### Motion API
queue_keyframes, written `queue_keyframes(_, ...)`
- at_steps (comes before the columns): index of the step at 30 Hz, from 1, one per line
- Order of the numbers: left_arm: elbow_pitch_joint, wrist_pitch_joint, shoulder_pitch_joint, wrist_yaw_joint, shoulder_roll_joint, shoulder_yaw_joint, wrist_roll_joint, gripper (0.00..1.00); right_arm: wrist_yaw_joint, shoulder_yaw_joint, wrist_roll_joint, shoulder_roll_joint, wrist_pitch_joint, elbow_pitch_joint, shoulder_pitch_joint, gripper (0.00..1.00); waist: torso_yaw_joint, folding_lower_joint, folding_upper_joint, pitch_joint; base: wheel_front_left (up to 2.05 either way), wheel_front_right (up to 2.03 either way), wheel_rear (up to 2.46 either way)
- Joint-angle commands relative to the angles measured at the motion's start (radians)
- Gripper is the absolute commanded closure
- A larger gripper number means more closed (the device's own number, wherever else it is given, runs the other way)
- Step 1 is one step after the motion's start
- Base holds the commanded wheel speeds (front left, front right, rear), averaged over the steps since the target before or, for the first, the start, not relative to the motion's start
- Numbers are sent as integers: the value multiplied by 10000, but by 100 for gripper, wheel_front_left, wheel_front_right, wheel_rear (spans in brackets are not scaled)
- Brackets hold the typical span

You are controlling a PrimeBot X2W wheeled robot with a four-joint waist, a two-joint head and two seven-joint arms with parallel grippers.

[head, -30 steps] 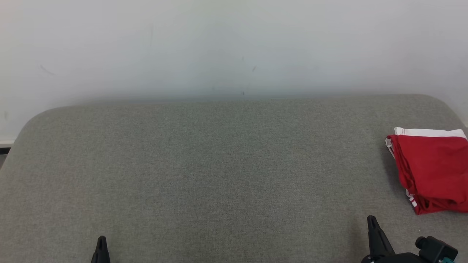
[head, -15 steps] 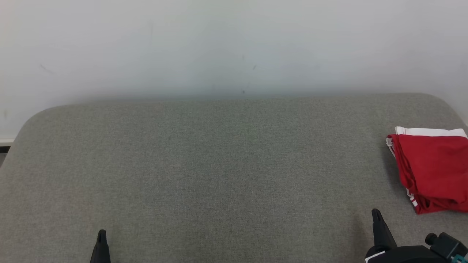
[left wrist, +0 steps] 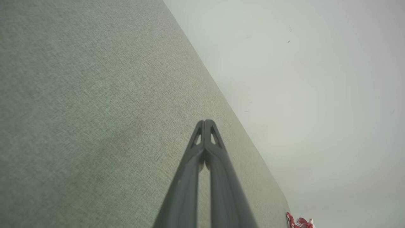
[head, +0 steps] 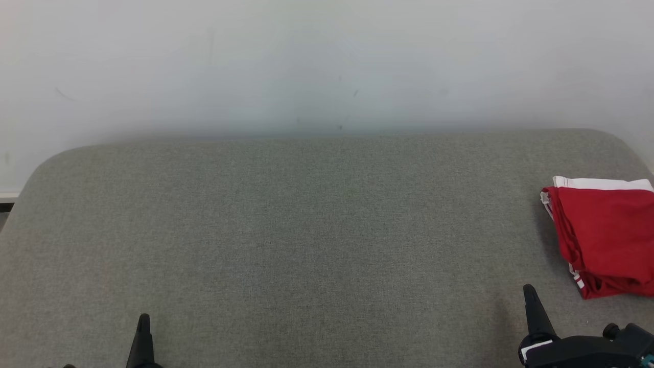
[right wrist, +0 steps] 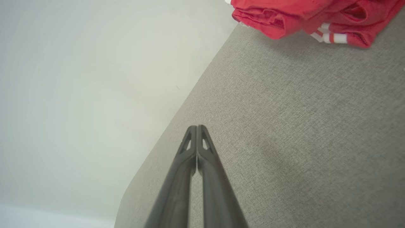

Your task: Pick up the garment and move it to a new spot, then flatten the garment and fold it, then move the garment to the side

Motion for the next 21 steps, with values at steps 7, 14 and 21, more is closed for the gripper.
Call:
queue_keyframes(7, -136, 202, -317, -50, 46, 54, -853, 100, -10, -122, 913, 7, 237, -204, -222, 100, 4, 0, -1, 22, 0, 0, 0)
queue_keyframes(14, -140, 391, -404, -80, 48, 74, -1530, 100, -11, -199, 1647, 16, 421, -281, -281, 100, 7, 0, -1, 44, 0, 0, 0)
queue_keyframes(21, -145, 564, -490, -107, 51, 91, -2168, 100, -12, -269, 2329, 26, 598, -355, -319, 100, 10, 0, -1, 67, 0, 0, 0)
